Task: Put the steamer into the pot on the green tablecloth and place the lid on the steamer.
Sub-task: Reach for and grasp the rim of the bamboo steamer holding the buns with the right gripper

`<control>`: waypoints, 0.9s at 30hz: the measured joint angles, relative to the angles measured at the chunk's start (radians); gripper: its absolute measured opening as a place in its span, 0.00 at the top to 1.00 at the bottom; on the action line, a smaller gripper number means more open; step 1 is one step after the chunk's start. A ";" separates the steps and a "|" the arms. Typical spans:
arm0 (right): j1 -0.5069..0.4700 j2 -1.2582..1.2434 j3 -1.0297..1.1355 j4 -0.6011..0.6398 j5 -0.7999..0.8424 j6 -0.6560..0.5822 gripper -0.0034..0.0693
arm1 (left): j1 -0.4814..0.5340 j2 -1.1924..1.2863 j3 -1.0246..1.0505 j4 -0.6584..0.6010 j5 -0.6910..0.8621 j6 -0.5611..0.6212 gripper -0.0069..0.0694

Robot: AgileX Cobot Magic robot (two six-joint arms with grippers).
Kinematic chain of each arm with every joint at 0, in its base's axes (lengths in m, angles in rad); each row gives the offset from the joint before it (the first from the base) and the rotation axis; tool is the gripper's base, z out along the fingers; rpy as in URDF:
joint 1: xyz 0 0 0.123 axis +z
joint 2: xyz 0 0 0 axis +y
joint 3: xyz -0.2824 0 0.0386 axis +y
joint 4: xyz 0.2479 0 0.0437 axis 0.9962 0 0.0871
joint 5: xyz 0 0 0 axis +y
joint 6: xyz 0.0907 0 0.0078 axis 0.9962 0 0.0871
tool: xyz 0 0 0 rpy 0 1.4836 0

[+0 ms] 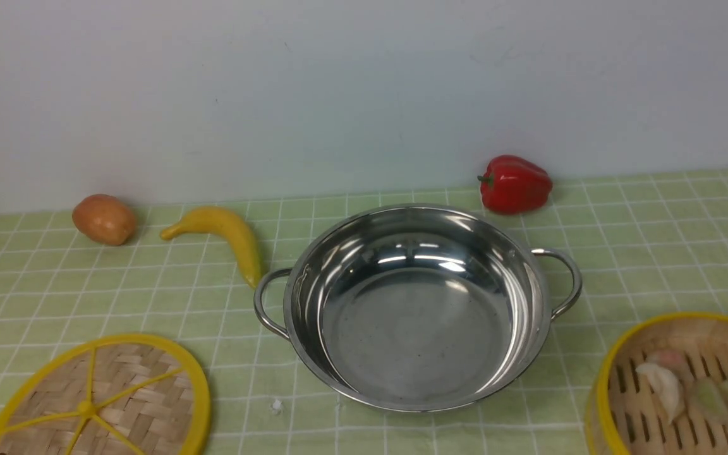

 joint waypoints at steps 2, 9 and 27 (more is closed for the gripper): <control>0.000 0.000 -0.042 0.027 0.056 -0.001 0.62 | 0.000 0.000 0.000 0.000 0.000 0.000 0.59; 0.000 0.000 -0.069 0.256 0.069 0.002 0.62 | 0.000 0.000 0.000 0.000 0.000 0.000 0.59; 0.000 0.547 -0.163 0.481 0.405 -0.768 0.62 | 0.000 0.000 0.000 0.000 0.000 0.000 0.59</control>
